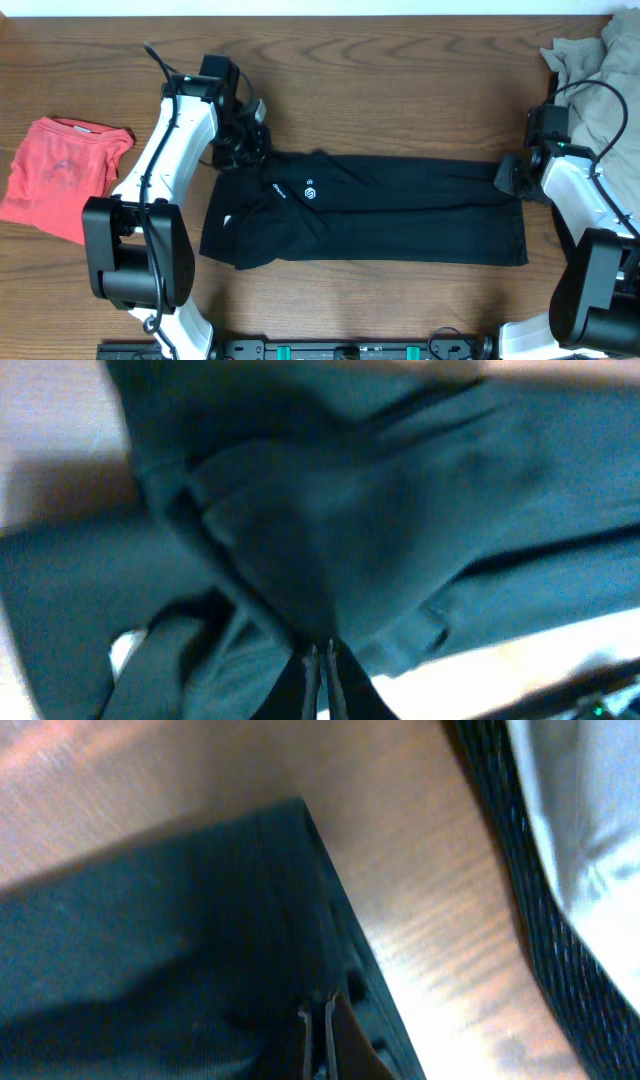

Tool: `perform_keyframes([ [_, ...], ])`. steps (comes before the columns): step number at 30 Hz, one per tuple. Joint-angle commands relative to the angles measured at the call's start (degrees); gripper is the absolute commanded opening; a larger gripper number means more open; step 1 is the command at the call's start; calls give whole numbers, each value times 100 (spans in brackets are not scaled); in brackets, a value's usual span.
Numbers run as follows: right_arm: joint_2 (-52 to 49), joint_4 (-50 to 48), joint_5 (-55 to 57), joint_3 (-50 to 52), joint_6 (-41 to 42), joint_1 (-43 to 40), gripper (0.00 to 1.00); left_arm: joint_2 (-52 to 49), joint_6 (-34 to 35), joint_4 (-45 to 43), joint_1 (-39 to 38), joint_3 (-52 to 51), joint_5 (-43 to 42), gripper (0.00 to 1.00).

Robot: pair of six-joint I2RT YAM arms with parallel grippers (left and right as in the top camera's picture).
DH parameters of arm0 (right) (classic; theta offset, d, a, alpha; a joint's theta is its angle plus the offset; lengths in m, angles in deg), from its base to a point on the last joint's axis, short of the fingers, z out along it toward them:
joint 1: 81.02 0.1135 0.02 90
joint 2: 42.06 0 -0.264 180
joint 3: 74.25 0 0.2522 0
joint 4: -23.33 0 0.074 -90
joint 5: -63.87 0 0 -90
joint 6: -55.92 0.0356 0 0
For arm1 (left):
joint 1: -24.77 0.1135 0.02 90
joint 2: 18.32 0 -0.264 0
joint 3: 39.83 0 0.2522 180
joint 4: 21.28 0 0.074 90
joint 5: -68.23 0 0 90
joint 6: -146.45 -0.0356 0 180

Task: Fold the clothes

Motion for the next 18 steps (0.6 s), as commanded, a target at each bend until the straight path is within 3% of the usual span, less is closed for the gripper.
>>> perform_keyframes([
  [1,101,166,214,4,103,-129,1,232,-70,221,55,52,669,6],
  [12,101,457,-426,4,70,-457,1,645,-46,122,192,50,621,6],
  [13,101,452,-470,4,70,-457,1,614,-46,83,190,39,568,17],
  [14,101,450,-507,4,70,-457,1,581,-44,37,190,24,490,38],
  [15,101,442,-555,4,70,-457,1,529,-46,-37,190,4,374,50],
  [18,101,437,-568,4,70,-457,1,354,-44,-321,181,-92,50,64],
])
